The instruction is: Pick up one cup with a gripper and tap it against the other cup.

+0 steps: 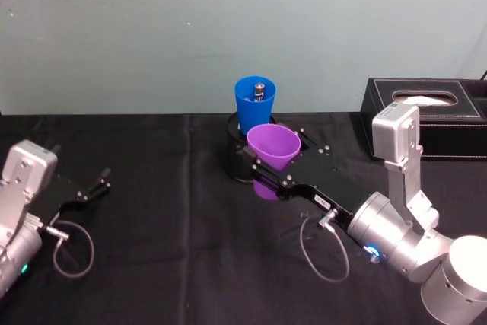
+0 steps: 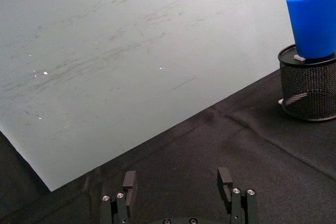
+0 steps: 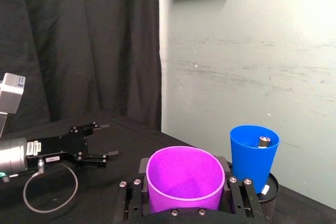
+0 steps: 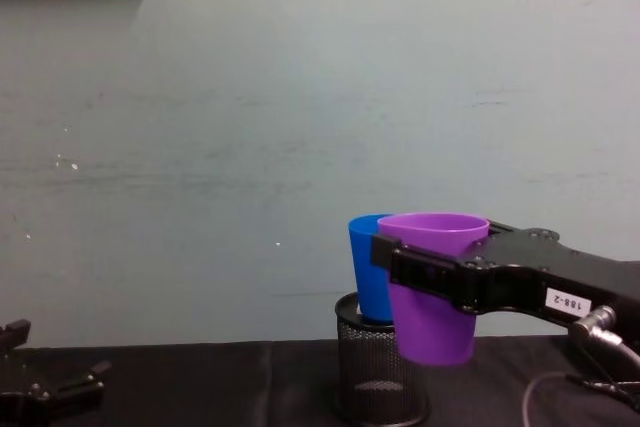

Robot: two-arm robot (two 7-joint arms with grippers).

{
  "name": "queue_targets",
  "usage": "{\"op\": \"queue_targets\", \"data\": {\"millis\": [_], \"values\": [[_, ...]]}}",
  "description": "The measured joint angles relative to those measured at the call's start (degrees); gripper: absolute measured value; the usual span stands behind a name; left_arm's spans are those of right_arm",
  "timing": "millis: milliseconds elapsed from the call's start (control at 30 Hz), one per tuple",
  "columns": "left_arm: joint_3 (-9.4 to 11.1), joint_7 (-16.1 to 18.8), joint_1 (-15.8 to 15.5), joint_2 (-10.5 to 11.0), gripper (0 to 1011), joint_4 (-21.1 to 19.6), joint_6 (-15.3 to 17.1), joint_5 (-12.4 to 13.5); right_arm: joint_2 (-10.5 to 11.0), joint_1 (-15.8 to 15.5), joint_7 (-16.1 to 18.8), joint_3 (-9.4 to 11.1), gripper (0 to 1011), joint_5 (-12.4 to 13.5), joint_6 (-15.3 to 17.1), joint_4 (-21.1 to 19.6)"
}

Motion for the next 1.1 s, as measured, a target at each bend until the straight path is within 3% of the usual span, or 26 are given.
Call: {"op": "queue_targets", "data": {"millis": [1100], "values": [[0.00,0.00,0.00,0.00,1000,0.01,0.00,0.00,-0.14,-0.09,0.13,-0.05,743,-0.15,-0.43,0.59]]}}
